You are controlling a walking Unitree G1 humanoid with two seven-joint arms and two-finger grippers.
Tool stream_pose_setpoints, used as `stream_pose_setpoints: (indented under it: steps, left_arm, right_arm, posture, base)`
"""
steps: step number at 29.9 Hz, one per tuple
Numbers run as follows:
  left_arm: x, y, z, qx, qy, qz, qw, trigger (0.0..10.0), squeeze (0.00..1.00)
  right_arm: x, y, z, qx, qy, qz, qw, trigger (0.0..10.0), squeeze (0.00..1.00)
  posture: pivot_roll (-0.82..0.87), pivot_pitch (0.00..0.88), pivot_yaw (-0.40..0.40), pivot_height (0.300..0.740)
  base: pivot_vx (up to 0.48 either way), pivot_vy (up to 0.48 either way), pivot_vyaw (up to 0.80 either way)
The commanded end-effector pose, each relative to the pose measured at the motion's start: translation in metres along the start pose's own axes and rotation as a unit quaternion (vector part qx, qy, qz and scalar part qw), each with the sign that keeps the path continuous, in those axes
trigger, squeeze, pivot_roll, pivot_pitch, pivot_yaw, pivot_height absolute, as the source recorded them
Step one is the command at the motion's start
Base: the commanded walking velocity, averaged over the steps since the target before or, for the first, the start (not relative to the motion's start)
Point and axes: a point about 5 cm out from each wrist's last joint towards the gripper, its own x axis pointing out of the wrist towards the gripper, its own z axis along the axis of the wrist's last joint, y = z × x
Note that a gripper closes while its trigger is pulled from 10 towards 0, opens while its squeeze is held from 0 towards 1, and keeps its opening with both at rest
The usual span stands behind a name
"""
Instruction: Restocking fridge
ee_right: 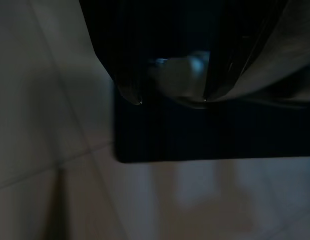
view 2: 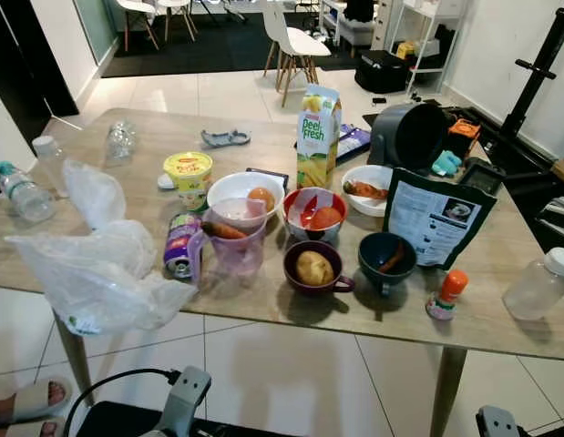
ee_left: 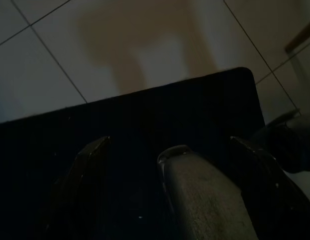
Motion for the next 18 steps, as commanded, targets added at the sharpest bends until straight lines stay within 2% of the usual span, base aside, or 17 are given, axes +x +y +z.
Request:
stream_pose_setpoints:
  steps: [1, 2, 3, 4, 6, 9, 11, 14, 15, 16, 18]
  left_arm:
    - [-0.001, 0.002, -0.002, 0.016, 0.007, -0.004, 1.000, 10.0, 0.00]
    - [-0.001, 0.001, 0.000, 0.020, 0.003, -0.007, 1.000, 10.0, 0.00]
    - [-0.001, 0.001, 0.001, 0.023, 0.001, -0.010, 1.000, 10.0, 0.00]
    - [-0.001, 0.001, 0.001, 0.023, 0.001, -0.010, 1.000, 10.0, 0.00]
    - [0.000, 0.000, 0.003, 0.032, -0.003, -0.018, 0.999, 10.0, 0.00]
    - [0.002, -0.006, 0.005, 0.057, -0.005, -0.041, 0.998, 10.0, 0.00]
    - [0.002, -0.008, 0.006, 0.064, -0.006, -0.048, 0.997, 10.0, 0.00]
    - [0.005, -0.019, 0.013, 0.108, -0.019, -0.088, 0.990, 10.0, 0.00]
    - [0.008, -0.029, 0.022, 0.147, -0.034, -0.121, 0.981, 10.0, 0.00]
    - [0.008, -0.029, 0.022, 0.147, -0.034, -0.121, 0.981, 10.0, 0.00]
    - [0.010, -0.038, 0.031, 0.196, -0.048, -0.155, 0.967, 10.0, 0.00]
  right_arm:
    - [-0.002, 0.001, 0.004, 0.006, -0.010, 0.028, 1.000, 10.0, 0.00]
    - [-0.007, 0.004, 0.006, -0.004, -0.001, 0.098, 0.995, 10.0, 0.00]
    - [-0.011, 0.004, 0.005, -0.021, 0.018, 0.128, 0.991, 10.0, 0.00]
    - [-0.011, 0.004, 0.005, -0.021, 0.018, 0.128, 0.991, 10.0, 0.00]
    - [-0.020, 0.003, 0.003, -0.057, 0.061, 0.179, 0.980, 10.0, 0.00]
    - [-0.025, 0.004, 0.014, -0.060, 0.049, 0.221, 0.972, 10.0, 0.00]
    - [-0.025, 0.005, 0.018, -0.060, 0.041, 0.232, 0.970, 10.0, 0.00]
    - [-0.028, 0.004, 0.027, -0.077, 0.037, 0.239, 0.967, 10.0, 0.00]
    - [-0.030, 0.001, 0.031, -0.084, 0.037, 0.233, 0.968, 10.0, 0.00]
    - [-0.030, 0.001, 0.031, -0.084, 0.037, 0.233, 0.968, 10.0, 0.00]
    - [-0.032, -0.001, 0.037, -0.089, 0.030, 0.233, 0.968, 10.0, 0.00]
  posture:
    - [0.05, 0.027, -0.006, 0.740]
    - [0.05, 0.028, -0.005, 0.740]
    - [0.05, 0.028, -0.004, 0.740]
    - [0.05, 0.028, -0.004, 0.740]
    - [0.05, 0.028, -0.004, 0.740]
    - [0.05, 0.029, -0.001, 0.740]
    - [0.05, 0.029, -0.001, 0.740]
    - [0.05, 0.032, 0.002, 0.740]
    - [0.05, 0.032, 0.001, 0.740]
    - [0.05, 0.032, 0.001, 0.740]
    - [0.05, 0.032, 0.001, 0.740]
  base:
    - [0.000, 0.000, 0.00]
    - [0.000, 0.000, 0.00]
    - [0.000, 0.000, 0.00]
    - [0.000, 0.000, 0.00]
    - [0.000, 0.000, 0.00]
    - [0.000, 0.000, 0.00]
    - [0.000, 0.000, 0.00]
    - [0.000, 0.000, 0.00]
    - [0.000, 0.000, 0.00]
    - [0.000, 0.000, 0.00]
    - [0.000, 0.000, 0.00]
